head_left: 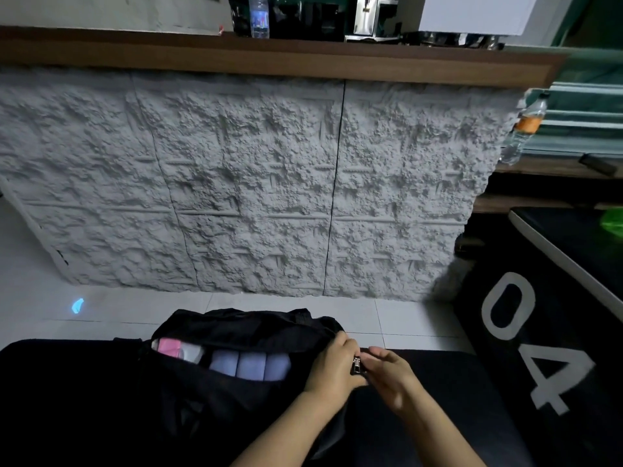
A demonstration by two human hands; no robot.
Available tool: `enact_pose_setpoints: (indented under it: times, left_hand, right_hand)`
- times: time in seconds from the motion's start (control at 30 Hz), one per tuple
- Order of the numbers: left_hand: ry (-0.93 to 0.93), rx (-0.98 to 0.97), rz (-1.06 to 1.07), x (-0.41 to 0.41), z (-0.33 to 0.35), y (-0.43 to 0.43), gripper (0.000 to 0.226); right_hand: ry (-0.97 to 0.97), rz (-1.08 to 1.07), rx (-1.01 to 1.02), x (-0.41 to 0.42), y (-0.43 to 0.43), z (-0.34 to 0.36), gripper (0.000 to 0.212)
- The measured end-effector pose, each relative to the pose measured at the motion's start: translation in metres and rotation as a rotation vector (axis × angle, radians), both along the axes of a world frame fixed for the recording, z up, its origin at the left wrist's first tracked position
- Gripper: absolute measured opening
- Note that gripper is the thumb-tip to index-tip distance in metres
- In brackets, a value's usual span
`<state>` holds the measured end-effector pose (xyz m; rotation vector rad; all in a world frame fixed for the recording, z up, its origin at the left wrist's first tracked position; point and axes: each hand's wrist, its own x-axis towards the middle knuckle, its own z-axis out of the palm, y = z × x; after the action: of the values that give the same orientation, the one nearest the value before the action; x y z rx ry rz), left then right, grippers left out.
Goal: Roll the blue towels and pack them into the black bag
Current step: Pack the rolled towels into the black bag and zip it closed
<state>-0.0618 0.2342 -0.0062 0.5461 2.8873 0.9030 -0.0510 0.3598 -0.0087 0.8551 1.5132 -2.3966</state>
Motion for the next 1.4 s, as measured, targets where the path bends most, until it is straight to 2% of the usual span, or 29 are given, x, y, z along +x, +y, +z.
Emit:
enact_pose_setpoints:
  times: [0.13, 0.2, 0.3, 0.4, 0.53, 0.63, 0.77, 0.9, 1.17, 1.4]
  left_hand:
    - [-0.009, 0.201, 0.007, -0.001, -0.003, -0.002, 0.015]
    - [0.006, 0.326, 0.105, -0.001, -0.003, -0.002, 0.002]
    - [-0.065, 0.45, 0.313, -0.003, -0.002, -0.005, 0.01]
    - [-0.156, 0.463, 0.367, -0.005, -0.004, -0.01, 0.015]
    - [-0.351, 0.545, 0.472, -0.005, 0.001, -0.015, 0.039]
    - [-0.403, 0.616, 0.565, -0.006, 0.006, -0.022, 0.037]
    - [-0.361, 0.589, 0.605, -0.007, 0.005, -0.043, 0.038]
    - [-0.343, 0.551, 0.64, -0.006, 0.01, -0.071, 0.028]
    - [-0.268, 0.35, 0.735, -0.003, 0.025, -0.12, 0.035]
    - [-0.119, 0.189, 0.731, 0.001, 0.048, -0.159, 0.046]
  right_hand:
    - [0.003, 0.01, -0.017, 0.002, 0.006, -0.003, 0.021]
    - [0.0, 0.01, 0.011, 0.001, 0.007, -0.005, 0.024]
    - [0.019, -0.013, 0.035, 0.0, 0.006, -0.005, 0.029]
    - [0.048, -0.02, 0.129, -0.001, 0.006, -0.005, 0.034]
    - [0.08, -0.016, 0.262, -0.003, 0.006, -0.006, 0.039]
    - [0.087, -0.031, 0.303, -0.005, 0.007, -0.008, 0.04]
    - [0.106, -0.03, 0.376, -0.008, 0.007, -0.012, 0.04]
    - [0.11, -0.023, 0.423, -0.008, 0.003, -0.016, 0.036]
    - [0.135, -0.04, 0.503, -0.012, 0.005, -0.015, 0.038]
    - [0.138, -0.056, 0.576, -0.015, 0.007, -0.009, 0.039]
